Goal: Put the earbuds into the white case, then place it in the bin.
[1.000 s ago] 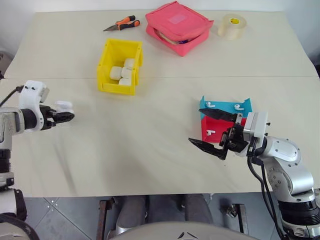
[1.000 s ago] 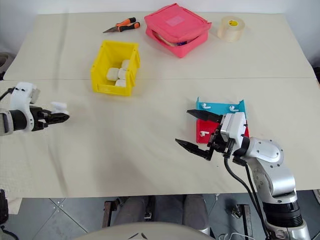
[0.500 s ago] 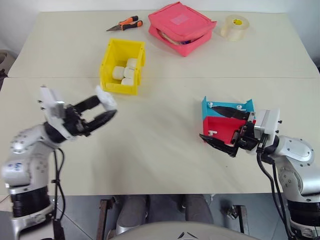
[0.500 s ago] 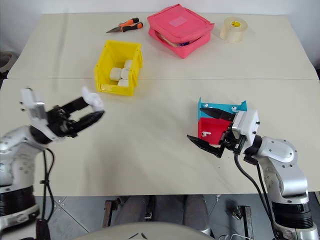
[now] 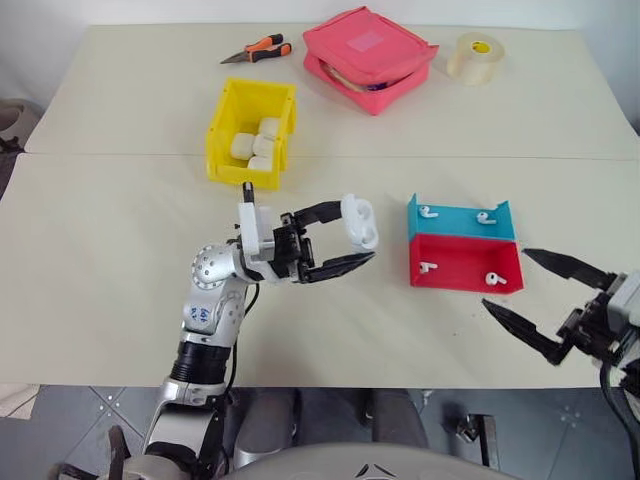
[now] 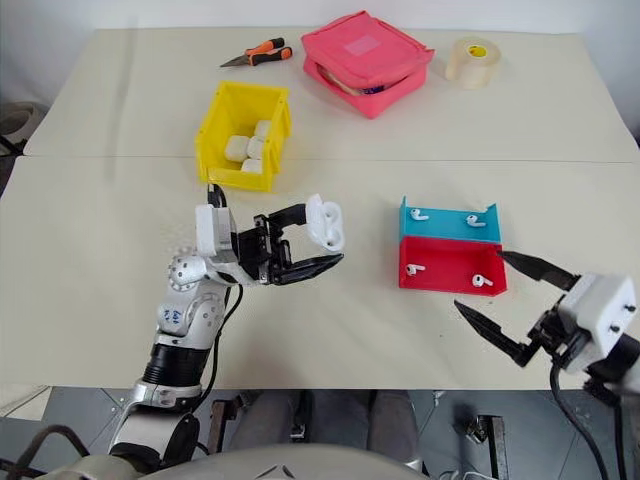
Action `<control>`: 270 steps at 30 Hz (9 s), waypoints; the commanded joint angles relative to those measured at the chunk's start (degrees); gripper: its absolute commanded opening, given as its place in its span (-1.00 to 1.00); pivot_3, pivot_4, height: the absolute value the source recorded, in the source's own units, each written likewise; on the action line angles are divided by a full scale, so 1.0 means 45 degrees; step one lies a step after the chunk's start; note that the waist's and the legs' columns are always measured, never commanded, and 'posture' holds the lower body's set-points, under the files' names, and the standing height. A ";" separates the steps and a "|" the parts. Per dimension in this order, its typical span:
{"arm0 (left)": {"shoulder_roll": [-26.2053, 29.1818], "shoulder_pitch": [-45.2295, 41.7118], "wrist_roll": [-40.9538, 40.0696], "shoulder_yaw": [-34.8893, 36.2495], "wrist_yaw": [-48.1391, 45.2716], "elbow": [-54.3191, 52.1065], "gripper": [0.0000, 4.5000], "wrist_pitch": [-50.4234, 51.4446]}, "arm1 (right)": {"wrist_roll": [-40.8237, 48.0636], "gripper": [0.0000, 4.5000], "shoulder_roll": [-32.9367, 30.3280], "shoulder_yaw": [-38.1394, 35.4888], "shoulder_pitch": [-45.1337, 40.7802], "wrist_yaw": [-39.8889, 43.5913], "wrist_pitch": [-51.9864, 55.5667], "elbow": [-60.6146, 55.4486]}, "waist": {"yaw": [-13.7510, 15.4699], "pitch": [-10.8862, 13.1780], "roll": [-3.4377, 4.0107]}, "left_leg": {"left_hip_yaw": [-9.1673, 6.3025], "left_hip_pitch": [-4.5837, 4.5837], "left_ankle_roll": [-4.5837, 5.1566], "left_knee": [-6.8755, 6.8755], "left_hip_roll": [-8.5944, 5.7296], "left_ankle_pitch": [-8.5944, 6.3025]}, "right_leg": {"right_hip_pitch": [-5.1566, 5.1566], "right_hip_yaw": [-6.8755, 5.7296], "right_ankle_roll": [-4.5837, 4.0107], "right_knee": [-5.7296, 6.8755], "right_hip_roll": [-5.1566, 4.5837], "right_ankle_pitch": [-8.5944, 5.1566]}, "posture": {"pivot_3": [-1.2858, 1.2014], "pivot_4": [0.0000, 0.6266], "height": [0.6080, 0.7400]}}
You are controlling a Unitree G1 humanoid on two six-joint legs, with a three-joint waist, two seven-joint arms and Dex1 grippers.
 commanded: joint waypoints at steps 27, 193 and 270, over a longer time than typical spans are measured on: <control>-0.0591 -0.0753 0.0917 -0.1528 -0.0884 0.1959 0.23 -0.1599 | -0.2226 1.00 -0.9142 0.4374 -0.4911 0.2127 0.5284 0.3041 | 0.0172 -0.0001 0.0003 | -0.0097 -0.0039 0.0055 0.0089 -0.0014 -0.0035 | 0.0068 -0.0079 0.0012 -0.0064 -0.0022 0.0013 | 0.03 -0.52 1.00; -0.0141 -0.1445 0.0103 -0.0210 -0.1101 0.2600 0.23 -0.0557 | 0.2812 0.98 -0.0599 0.3069 -0.5713 -0.0008 0.2472 0.1150 | -0.0012 0.0003 0.0012 | -0.0136 -0.0042 0.0049 0.0147 -0.0004 -0.0069 | 0.0125 -0.0136 0.0015 -0.0079 -0.0010 0.0014 | 0.03 -0.52 1.00; 0.0275 -0.0441 0.0115 -0.0632 -0.0308 0.1346 0.23 -0.0494 | -0.8738 -0.08 -0.3830 1.3322 -1.4797 0.4562 0.3325 0.5995 | -0.0071 0.0027 0.0053 | -0.0263 -0.0071 0.0043 0.0163 -0.0001 -0.0089 | 0.0117 -0.0159 0.0026 -0.0118 -0.0017 0.0020 | 0.03 -0.52 1.00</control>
